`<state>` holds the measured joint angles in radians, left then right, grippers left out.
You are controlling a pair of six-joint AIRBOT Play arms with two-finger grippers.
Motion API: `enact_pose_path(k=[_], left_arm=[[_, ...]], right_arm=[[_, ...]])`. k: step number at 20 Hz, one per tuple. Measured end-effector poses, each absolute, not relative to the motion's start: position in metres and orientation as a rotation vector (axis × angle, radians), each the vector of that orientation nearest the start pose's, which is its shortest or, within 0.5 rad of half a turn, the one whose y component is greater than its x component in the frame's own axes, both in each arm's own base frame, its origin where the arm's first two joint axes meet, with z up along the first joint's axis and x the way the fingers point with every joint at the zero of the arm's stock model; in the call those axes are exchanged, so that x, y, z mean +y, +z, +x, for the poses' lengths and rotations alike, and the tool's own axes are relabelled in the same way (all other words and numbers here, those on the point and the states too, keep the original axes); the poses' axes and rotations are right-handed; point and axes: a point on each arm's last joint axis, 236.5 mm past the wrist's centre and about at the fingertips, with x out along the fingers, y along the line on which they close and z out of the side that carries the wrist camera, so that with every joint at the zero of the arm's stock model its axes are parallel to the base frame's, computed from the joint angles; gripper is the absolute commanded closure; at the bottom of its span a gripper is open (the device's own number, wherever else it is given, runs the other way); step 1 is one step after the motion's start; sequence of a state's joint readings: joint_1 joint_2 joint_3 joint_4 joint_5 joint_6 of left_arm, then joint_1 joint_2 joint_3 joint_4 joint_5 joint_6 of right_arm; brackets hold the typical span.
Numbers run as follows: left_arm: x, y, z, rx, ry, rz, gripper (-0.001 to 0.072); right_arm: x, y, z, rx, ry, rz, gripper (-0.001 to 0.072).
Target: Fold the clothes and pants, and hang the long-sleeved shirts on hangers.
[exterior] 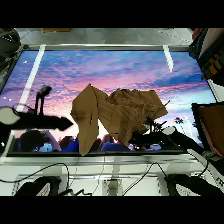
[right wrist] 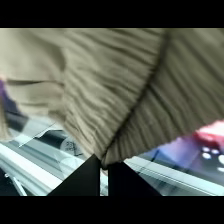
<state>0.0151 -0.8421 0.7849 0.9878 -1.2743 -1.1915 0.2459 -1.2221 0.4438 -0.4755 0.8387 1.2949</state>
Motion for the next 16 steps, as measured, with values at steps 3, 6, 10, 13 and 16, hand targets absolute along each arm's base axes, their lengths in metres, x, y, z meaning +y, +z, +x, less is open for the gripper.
enact_pose_path(k=[3, 6, 10, 13, 16], left_arm=[[-0.119, -0.005, 0.212, 1.344, -0.556, -0.278, 0.0197], [-0.122, -0.042, 0.18, 1.441, -0.533, -0.358, 0.0202], [-0.129, -0.067, 0.176, 1.417, -0.494, -0.454, 0.0202], [-0.132, -0.083, 0.177, 1.405, -0.468, -0.477, 0.0203], [-0.137, -0.098, 0.177, 1.421, -0.46, -0.48, 0.0205]], right_arm=[[0.222, -0.094, 0.232, 1.487, 0.447, 0.802, 0.0679], [0.224, -0.09, 0.234, 1.48, 0.464, 0.797, 0.0678], [0.225, -0.088, 0.235, 1.478, 0.473, 0.797, 0.0678], [0.226, -0.088, 0.235, 1.476, 0.475, 0.796, 0.0678], [0.225, -0.088, 0.236, 1.473, 0.473, 0.795, 0.0678]])
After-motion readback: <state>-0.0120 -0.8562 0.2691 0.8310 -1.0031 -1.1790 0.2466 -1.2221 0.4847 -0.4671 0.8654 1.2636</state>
